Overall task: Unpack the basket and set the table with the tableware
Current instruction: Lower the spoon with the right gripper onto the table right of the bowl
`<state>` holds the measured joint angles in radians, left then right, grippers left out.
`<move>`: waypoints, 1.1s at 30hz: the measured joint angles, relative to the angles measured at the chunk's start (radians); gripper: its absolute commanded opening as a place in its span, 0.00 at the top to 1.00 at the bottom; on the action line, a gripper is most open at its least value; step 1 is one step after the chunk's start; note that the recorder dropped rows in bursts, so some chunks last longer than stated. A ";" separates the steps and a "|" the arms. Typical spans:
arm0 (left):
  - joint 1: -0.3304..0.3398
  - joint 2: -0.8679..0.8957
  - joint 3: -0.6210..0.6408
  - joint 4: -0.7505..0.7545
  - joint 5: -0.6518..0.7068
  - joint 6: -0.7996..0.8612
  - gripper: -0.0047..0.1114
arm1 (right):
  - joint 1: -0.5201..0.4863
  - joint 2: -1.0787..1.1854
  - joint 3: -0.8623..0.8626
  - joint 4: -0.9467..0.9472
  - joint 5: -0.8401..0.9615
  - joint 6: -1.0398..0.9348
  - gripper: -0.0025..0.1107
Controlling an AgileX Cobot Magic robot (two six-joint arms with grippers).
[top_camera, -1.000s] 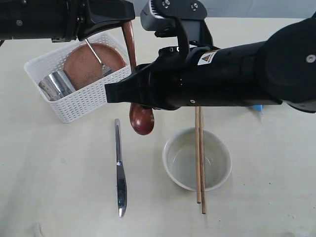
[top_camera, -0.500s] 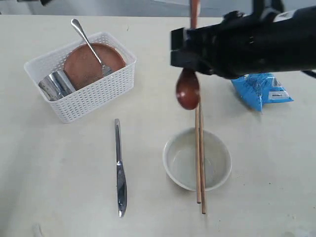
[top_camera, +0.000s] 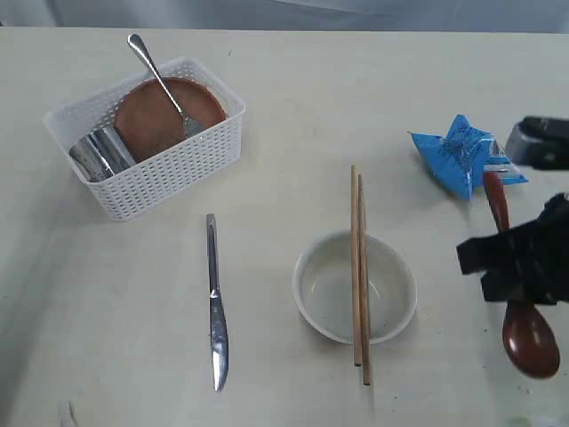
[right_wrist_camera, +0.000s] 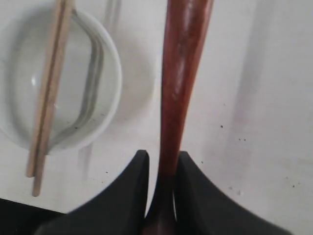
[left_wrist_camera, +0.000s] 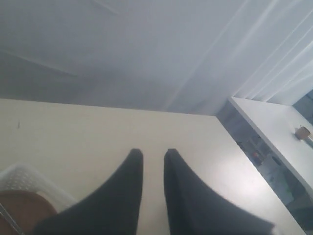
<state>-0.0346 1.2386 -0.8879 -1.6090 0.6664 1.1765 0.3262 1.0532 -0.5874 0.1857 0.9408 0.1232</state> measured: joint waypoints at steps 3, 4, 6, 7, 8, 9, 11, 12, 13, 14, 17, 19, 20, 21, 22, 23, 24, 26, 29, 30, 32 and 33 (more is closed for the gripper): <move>0.000 0.000 0.000 0.007 0.005 -0.019 0.83 | 0.002 0.000 0.130 0.000 -0.140 0.023 0.98; 0.000 0.000 0.000 0.007 0.007 -0.022 0.83 | 0.002 0.002 0.146 0.000 -0.173 0.028 0.98; 0.000 0.000 0.000 0.009 0.009 -0.033 0.83 | 0.002 0.006 0.157 0.000 -0.226 0.025 0.98; 0.000 0.000 0.000 0.009 0.009 -0.033 0.83 | 0.002 0.023 0.158 0.000 -0.240 0.019 0.98; 0.000 0.000 0.000 0.009 0.010 -0.035 0.83 | 0.002 0.038 0.158 0.000 -0.245 0.019 0.98; 0.000 0.000 0.000 0.009 0.011 -0.037 0.83 | 0.002 0.083 0.158 0.000 -0.270 0.017 0.98; 0.000 0.000 0.000 0.009 0.011 -0.037 0.83 | 0.002 0.163 0.160 -0.003 -0.314 0.015 0.98; 0.000 0.000 0.000 0.009 0.011 -0.037 0.83 | 0.002 0.213 0.167 -0.003 -0.347 0.005 0.98; 0.000 0.000 0.000 0.009 0.011 -0.037 0.83 | 0.002 0.243 0.174 -0.003 -0.374 0.000 0.98; 0.000 0.000 0.000 0.009 0.011 -0.037 0.83 | 0.002 0.282 0.188 -0.003 -0.419 -0.004 0.98; 0.000 0.000 0.000 0.009 0.011 -0.037 0.83 | 0.002 0.343 0.226 -0.003 -0.516 -0.022 0.98; 0.000 0.000 0.000 0.009 0.011 -0.037 0.83 | 0.002 0.366 0.243 -0.003 -0.566 -0.026 0.98; 0.000 0.000 0.000 0.009 0.011 -0.037 0.83 | 0.002 0.373 0.245 -0.003 -0.578 -0.026 0.98; 0.000 0.000 0.000 0.009 0.011 -0.037 0.83 | 0.002 0.378 0.247 -0.003 -0.587 -0.028 0.98; 0.000 0.000 0.000 0.009 0.011 -0.037 0.83 | 0.002 0.385 0.249 -0.003 -0.597 -0.028 0.98; 0.000 0.000 0.000 0.009 0.011 -0.037 0.83 | 0.002 0.389 0.249 -0.003 -0.601 -0.030 0.98; 0.000 0.000 0.000 0.009 0.011 -0.037 0.83 | 0.002 0.391 0.249 -0.003 -0.606 -0.030 0.98; 0.000 0.000 0.000 0.009 0.011 -0.037 0.83 | 0.002 0.392 0.249 -0.003 -0.611 -0.032 0.98; 0.000 0.000 0.000 0.009 0.011 -0.037 0.83 | 0.002 0.392 0.249 -0.003 -0.615 -0.032 0.98; 0.000 0.000 0.000 0.009 0.011 -0.037 0.83 | 0.002 0.392 0.249 -0.003 -0.615 -0.032 0.96; 0.000 0.000 0.000 0.009 0.009 -0.037 0.83 | 0.002 0.392 0.249 -0.003 -0.617 -0.032 0.87; 0.000 0.000 0.000 0.009 0.009 -0.037 0.83 | 0.002 0.392 0.249 -0.003 -0.619 -0.032 0.79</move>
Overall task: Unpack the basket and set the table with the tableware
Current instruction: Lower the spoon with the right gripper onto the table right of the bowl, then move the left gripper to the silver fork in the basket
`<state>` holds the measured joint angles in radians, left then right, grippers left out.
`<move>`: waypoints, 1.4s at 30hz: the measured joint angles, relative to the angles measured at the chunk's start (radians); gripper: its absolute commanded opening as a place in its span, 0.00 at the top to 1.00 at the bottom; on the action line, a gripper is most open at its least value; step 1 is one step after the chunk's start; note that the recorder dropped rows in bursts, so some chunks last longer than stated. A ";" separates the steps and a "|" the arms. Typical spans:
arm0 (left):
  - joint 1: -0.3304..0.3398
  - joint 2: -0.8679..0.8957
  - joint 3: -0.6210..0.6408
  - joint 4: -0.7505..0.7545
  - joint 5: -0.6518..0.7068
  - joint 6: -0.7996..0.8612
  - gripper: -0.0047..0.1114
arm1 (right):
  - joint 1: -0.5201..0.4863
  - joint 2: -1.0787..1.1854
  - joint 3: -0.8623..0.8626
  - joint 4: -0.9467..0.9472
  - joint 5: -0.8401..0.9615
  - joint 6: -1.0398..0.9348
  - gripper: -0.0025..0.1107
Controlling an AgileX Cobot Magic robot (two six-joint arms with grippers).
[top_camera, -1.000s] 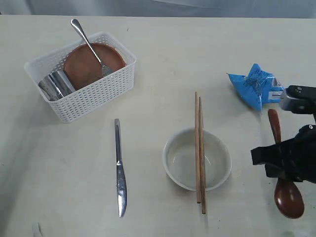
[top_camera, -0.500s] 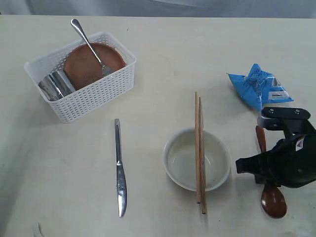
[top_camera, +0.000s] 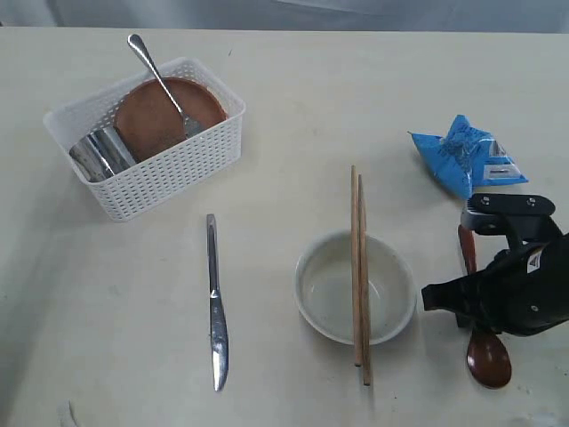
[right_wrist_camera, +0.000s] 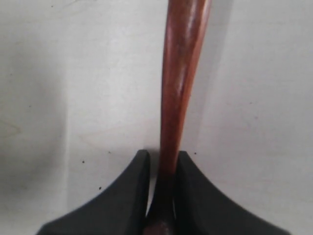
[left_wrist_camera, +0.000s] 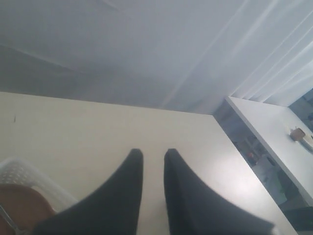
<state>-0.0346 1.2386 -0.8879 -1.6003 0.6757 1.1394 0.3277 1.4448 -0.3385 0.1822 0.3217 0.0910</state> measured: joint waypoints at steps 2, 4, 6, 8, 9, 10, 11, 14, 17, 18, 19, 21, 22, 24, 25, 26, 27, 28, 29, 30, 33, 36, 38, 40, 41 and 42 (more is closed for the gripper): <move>0.000 0.000 0.000 0.000 0.000 0.000 0.83 | 0.000 0.000 0.000 0.000 0.000 -0.002 0.69; 0.000 0.000 0.000 0.000 0.000 0.000 0.83 | 0.001 0.000 0.000 0.000 -0.004 -0.002 0.67; 0.000 0.000 0.000 0.000 0.000 0.000 0.83 | 0.001 0.000 0.000 0.000 -0.004 -0.002 0.68; 0.000 0.000 0.000 0.000 0.000 0.000 0.83 | 0.001 0.000 0.000 0.000 -0.006 -0.002 0.68; 0.000 0.000 0.000 0.000 0.000 0.000 0.83 | 0.001 0.000 0.000 0.002 -0.007 -0.002 0.68; 0.000 0.000 0.000 0.000 -0.002 0.000 0.83 | 0.001 0.000 0.000 0.002 -0.007 -0.002 0.68; 0.000 0.000 0.000 0.000 -0.006 0.000 0.83 | 0.001 0.000 0.000 0.002 -0.007 -0.002 0.68; 0.000 0.000 0.000 0.005 -0.035 0.018 0.83 | 0.001 0.000 -0.002 0.002 -0.002 -0.002 0.68; 0.000 0.000 -0.016 0.095 -0.101 0.052 0.83 | 0.001 -0.016 -0.026 0.002 0.051 -0.002 0.68; 0.000 0.000 -0.024 0.152 -0.129 0.052 0.83 | 0.001 -0.028 -0.040 0.002 0.074 -0.002 0.68; 0.000 0.000 -0.035 0.211 -0.157 0.041 0.83 | 0.001 -0.041 -0.056 0.002 0.096 -0.002 0.68; 0.000 0.000 -0.050 0.319 -0.222 -0.014 0.83 | 0.001 -0.068 -0.083 0.002 0.137 -0.002 0.68; 0.000 0.000 -0.054 0.380 -0.256 -0.045 0.83 | 0.001 -0.084 -0.098 0.002 0.158 -0.002 0.68; 0.000 0.004 -0.061 0.495 -0.303 -0.096 0.83 | 0.001 -0.121 -0.125 0.002 0.195 -0.002 0.68; 0.000 0.013 -0.065 0.550 -0.317 -0.126 0.83 | 0.001 -0.141 -0.137 0.002 0.218 -0.002 0.68; 0.000 0.024 -0.067 0.605 -0.326 -0.158 0.83 | 0.001 -0.164 -0.148 0.002 0.241 -0.002 0.68; 0.000 0.037 -0.070 0.649 -0.328 -0.187 0.83 | 0.001 -0.183 -0.154 0.002 0.257 -0.002 0.68; 0.000 0.057 -0.070 0.701 -0.328 -0.223 0.83 | 0.001 -0.208 -0.158 0.004 0.276 -0.002 0.68; 0.000 0.080 -0.070 0.749 -0.328 -0.256 0.83 | 0.001 -0.235 -0.160 0.006 0.293 -0.002 0.68; 0.000 0.105 -0.070 0.785 -0.328 -0.281 0.83 | 0.001 -0.259 -0.163 0.006 0.309 -0.002 0.68; 0.000 0.180 -0.070 0.900 -0.329 -0.337 0.83 | 0.001 -0.361 -0.164 0.012 0.343 -0.002 0.68; 0.000 0.251 -0.070 0.967 -0.345 -0.352 0.83 | 0.001 -0.463 -0.164 0.034 0.360 -0.002 0.68; 0.000 0.298 -0.070 0.996 -0.360 -0.357 0.83 | 0.001 -0.534 -0.164 0.064 0.369 -0.002 0.68; 0.000 0.338 -0.070 1.017 -0.383 -0.359 0.83 | 0.001 -0.592 -0.164 0.091 0.375 -0.002 0.68; 0.000 0.355 -0.070 1.027 -0.395 -0.359 0.83 | 0.001 -0.622 -0.164 0.105 0.383 -0.002 0.68; 0.000 0.369 -0.070 1.035 -0.406 -0.359 0.85 | 0.001 -0.648 -0.164 0.115 0.393 -0.002 0.68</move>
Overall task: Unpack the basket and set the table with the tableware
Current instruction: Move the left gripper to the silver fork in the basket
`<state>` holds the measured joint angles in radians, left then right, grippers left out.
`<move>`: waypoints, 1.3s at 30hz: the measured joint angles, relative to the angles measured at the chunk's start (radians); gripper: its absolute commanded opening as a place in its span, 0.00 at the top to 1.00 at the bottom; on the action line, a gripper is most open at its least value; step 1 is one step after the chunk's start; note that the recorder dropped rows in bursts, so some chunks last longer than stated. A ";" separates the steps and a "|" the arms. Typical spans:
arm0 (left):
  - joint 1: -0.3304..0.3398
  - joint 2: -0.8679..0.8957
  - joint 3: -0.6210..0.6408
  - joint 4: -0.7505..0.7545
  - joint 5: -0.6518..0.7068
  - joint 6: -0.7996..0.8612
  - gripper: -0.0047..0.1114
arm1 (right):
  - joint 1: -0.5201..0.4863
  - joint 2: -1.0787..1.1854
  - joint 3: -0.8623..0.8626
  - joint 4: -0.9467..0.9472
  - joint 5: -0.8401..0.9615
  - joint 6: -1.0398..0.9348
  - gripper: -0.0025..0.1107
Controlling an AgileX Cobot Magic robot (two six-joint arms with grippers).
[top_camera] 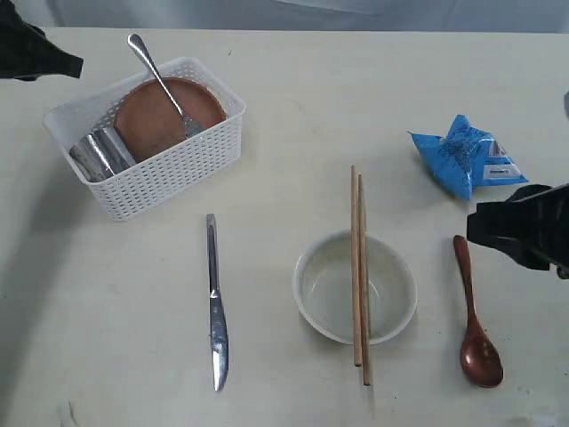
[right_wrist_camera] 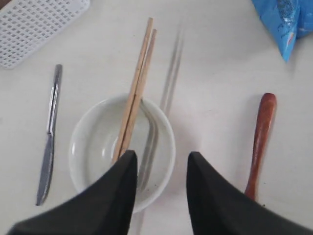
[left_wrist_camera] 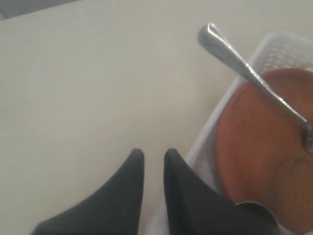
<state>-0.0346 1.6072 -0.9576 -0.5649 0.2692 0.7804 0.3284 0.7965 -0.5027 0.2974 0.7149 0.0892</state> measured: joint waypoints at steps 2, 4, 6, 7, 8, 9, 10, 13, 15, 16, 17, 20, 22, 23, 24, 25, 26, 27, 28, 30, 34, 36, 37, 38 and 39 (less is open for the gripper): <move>0.000 0.033 -0.005 0.016 -0.011 0.000 0.91 | 0.000 -0.047 -0.004 0.020 0.020 0.000 0.68; 0.000 0.068 -0.020 0.026 -0.011 0.000 0.96 | 0.000 -0.083 -0.006 0.044 0.029 0.000 0.68; 0.000 0.106 -0.042 0.033 -0.001 0.000 0.96 | 0.000 -0.110 -0.006 0.062 0.037 0.000 0.68; 0.000 0.124 -0.056 0.042 0.008 0.000 0.96 | 0.000 -0.120 -0.006 0.072 0.042 0.000 0.68; 0.000 0.141 -0.069 0.056 0.016 0.000 0.96 | 0.000 -0.128 -0.006 0.080 0.049 0.000 0.68; 0.000 0.155 -0.083 0.073 0.025 0.000 0.96 | 0.000 -0.133 -0.006 0.084 0.055 0.000 0.68; 0.000 0.164 -0.093 0.090 0.035 0.000 0.96 | 0.000 -0.137 -0.006 0.089 0.059 0.000 0.68; 0.000 0.185 -0.123 0.171 0.052 0.000 0.96 | 0.000 -0.137 -0.006 0.096 0.071 0.000 0.68; 0.000 0.192 -0.135 0.213 0.061 0.000 0.96 | 0.000 -0.137 -0.006 0.097 0.072 0.000 0.68; 0.000 0.194 -0.139 0.221 0.064 0.000 0.96 | 0.000 -0.137 -0.006 0.097 0.072 0.000 0.68; 0.000 0.196 -0.141 0.229 0.070 0.003 0.96 | 0.000 -0.137 -0.006 0.097 0.074 0.000 0.68; 0.000 0.196 -0.140 0.238 0.110 0.015 0.96 | 0.000 -0.137 -0.006 0.100 0.074 0.000 0.68; 0.000 0.196 -0.142 0.242 0.155 0.022 0.96 | 0.000 -0.137 -0.006 0.100 0.074 0.000 0.68; 0.000 0.196 -0.142 0.242 0.180 0.022 0.96 | 0.000 -0.137 -0.006 0.100 0.074 0.000 0.68; 0.000 0.196 -0.142 0.242 0.203 0.023 0.96 | 0.000 -0.137 -0.006 0.100 0.074 0.000 0.68; 0.002 0.196 -0.142 0.242 0.241 0.023 0.96 | 0.000 -0.137 -0.006 0.100 0.074 0.000 0.68; 0.002 0.196 -0.142 0.242 0.273 0.023 0.96 | 0.000 -0.137 -0.006 0.100 0.074 0.000 0.68; 0.002 0.194 -0.142 0.242 0.317 0.023 0.96 | 0.000 -0.137 -0.006 0.100 0.074 -0.004 0.68; 0.002 0.185 -0.142 0.242 0.351 0.023 0.96 | 0.000 -0.137 -0.006 0.100 0.074 -0.009 0.68; 0.002 0.162 -0.142 0.242 0.392 0.026 0.96 | 0.000 -0.137 -0.006 0.100 0.074 -0.011 0.68; 0.002 0.107 -0.142 0.242 0.353 -0.028 0.96 | 0.000 -0.137 -0.006 0.100 0.074 -0.039 0.68; 0.002 0.079 -0.142 0.242 0.288 -0.082 0.92 | 0.000 -0.137 -0.006 0.100 0.074 -0.041 0.68; 0.002 0.071 -0.142 0.242 0.259 -0.115 0.87 | 0.000 -0.137 -0.006 0.100 0.074 -0.041 0.68; 0.002 0.066 -0.142 0.242 0.232 -0.149 0.82 | 0.000 -0.137 -0.006 0.100 0.074 -0.043 0.68; 0.002 0.063 -0.142 0.234 0.215 -0.176 0.75 | 0.000 -0.137 -0.006 0.100 0.074 -0.043 0.68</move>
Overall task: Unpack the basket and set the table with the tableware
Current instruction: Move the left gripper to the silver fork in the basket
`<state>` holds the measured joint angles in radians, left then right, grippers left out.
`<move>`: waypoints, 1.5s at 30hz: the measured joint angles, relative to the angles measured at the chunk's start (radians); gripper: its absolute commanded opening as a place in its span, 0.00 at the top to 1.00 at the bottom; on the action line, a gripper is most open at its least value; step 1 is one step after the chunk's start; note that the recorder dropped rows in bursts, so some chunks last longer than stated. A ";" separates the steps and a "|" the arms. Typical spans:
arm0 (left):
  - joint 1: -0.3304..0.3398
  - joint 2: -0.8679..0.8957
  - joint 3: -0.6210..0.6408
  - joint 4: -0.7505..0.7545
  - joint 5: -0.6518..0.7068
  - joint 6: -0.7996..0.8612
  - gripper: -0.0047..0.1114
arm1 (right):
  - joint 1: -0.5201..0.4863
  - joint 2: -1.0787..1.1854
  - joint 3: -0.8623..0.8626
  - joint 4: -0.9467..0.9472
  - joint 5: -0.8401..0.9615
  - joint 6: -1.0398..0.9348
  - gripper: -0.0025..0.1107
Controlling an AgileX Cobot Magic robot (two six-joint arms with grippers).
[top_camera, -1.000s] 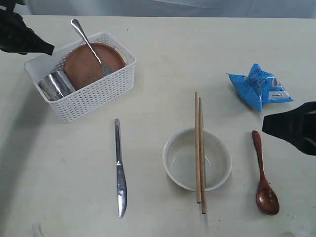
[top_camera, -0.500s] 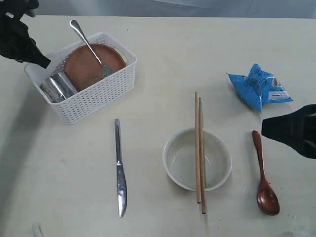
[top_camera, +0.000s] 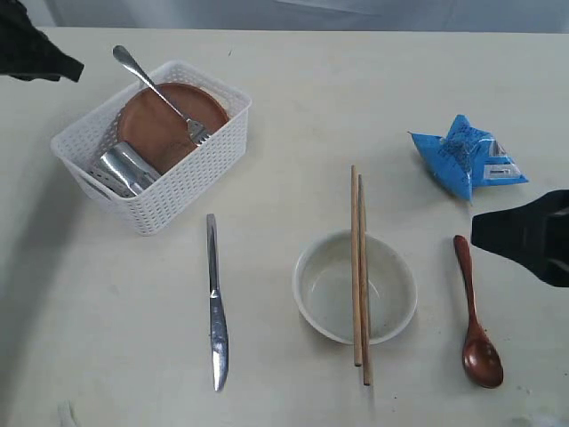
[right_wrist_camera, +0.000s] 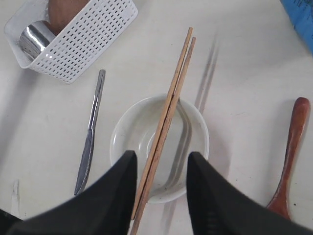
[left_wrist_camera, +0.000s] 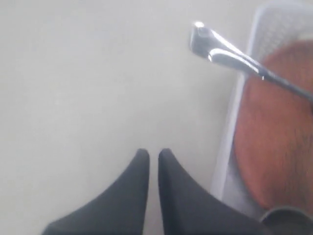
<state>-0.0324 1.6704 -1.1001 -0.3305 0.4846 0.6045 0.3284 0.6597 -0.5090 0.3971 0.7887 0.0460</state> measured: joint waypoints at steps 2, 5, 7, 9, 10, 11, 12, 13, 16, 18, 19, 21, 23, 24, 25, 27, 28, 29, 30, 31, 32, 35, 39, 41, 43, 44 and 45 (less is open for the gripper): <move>0.000 -0.001 -0.002 -0.043 -0.027 -0.026 0.63 | 0.000 0.000 0.000 0.000 0.000 0.000 0.68; 0.000 0.001 -0.002 -0.135 -0.059 -0.038 0.56 | 0.000 0.000 0.000 0.001 0.000 0.000 0.68; 0.000 0.007 -0.002 -0.197 -0.077 -0.041 0.56 | 0.000 0.000 0.000 0.001 0.000 0.000 0.68; 0.000 0.016 -0.002 -0.263 -0.091 -0.041 0.56 | 0.000 0.000 0.000 0.001 0.000 0.000 0.68; 0.000 0.026 -0.004 -0.293 -0.094 -0.038 0.56 | 0.000 0.000 0.000 0.001 0.000 0.000 0.68; 0.000 0.038 -0.012 -0.319 -0.091 -0.033 0.56 | 0.000 0.000 0.000 0.001 0.000 0.000 0.68; 0.000 0.049 -0.021 -0.342 -0.087 -0.033 0.56 | 0.000 0.000 0.000 0.001 0.000 0.000 0.68; 0.000 0.069 -0.033 -0.362 -0.071 -0.030 0.56 | 0.000 0.000 0.000 0.001 0.000 0.000 0.68; 0.000 0.115 -0.072 -0.423 -0.039 -0.026 0.56 | 0.000 0.000 0.000 0.002 0.000 0.000 0.68; 0.000 0.139 -0.092 -0.449 -0.029 -0.022 0.56 | 0.000 0.000 0.000 0.003 0.000 0.000 0.68; 0.000 0.151 -0.105 -0.470 -0.027 -0.013 0.56 | 0.000 0.000 0.000 0.003 0.000 0.000 0.68; 0.000 0.165 -0.119 -0.501 -0.027 0.008 0.56 | 0.000 0.000 0.000 0.003 0.000 0.000 0.68; 0.000 0.176 -0.132 -0.536 -0.027 0.036 0.56 | 0.000 0.000 0.000 0.003 0.000 0.000 0.68; 0.000 0.182 -0.137 -0.554 -0.025 0.050 0.56 | 0.000 0.000 0.000 0.003 0.000 0.000 0.68; 0.000 0.188 -0.138 -0.572 -0.025 0.068 0.56 | 0.000 0.000 0.000 0.003 0.000 0.000 0.68; 0.000 0.199 -0.142 -0.606 -0.023 0.100 0.56 | 0.000 0.000 0.000 0.003 0.000 0.000 0.68; 0.000 0.210 -0.142 -0.627 -0.023 0.118 0.56 | 0.000 0.000 0.000 0.003 -0.002 0.000 0.68; 0.000 0.219 -0.142 -0.641 -0.018 0.129 0.56 | 0.000 0.000 0.000 0.003 -0.004 0.000 0.68; 0.000 0.230 -0.142 -0.660 -0.016 0.141 0.56 | 0.000 0.000 0.000 0.003 -0.004 0.000 0.68; 0.000 0.239 -0.142 -0.679 -0.016 0.157 0.56 | 0.000 0.000 0.000 0.003 -0.004 0.000 0.68; 0.000 0.246 -0.142 -0.700 -0.014 0.175 0.56 | 0.000 0.000 0.000 0.003 -0.004 0.000 0.68; 0.000 0.257 -0.142 -0.765 -0.014 0.235 0.56 | 0.000 0.000 0.000 0.003 -0.006 0.000 0.68; 0.000 0.257 -0.142 -0.869 -0.014 0.337 0.56 | 0.000 0.000 0.000 0.003 -0.008 0.000 0.68; 0.000 0.257 -0.142 -0.899 -0.014 0.368 0.56 | 0.000 0.000 0.000 0.003 -0.008 0.000 0.68; 0.000 0.262 -0.142 -0.915 -0.009 0.382 0.56 | 0.000 0.000 0.000 0.003 -0.008 0.000 0.68; 0.000 0.267 -0.142 -0.917 -0.002 0.382 0.56 | 0.000 0.000 0.000 0.003 -0.010 0.000 0.68; 0.000 0.272 -0.142 -0.917 0.004 0.385 0.56 | 0.000 0.000 0.000 0.003 -0.010 0.000 0.68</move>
<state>-0.0324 1.9425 -1.2422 -1.2471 0.4885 0.9892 0.3284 0.6597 -0.5090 0.4001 0.7787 0.0460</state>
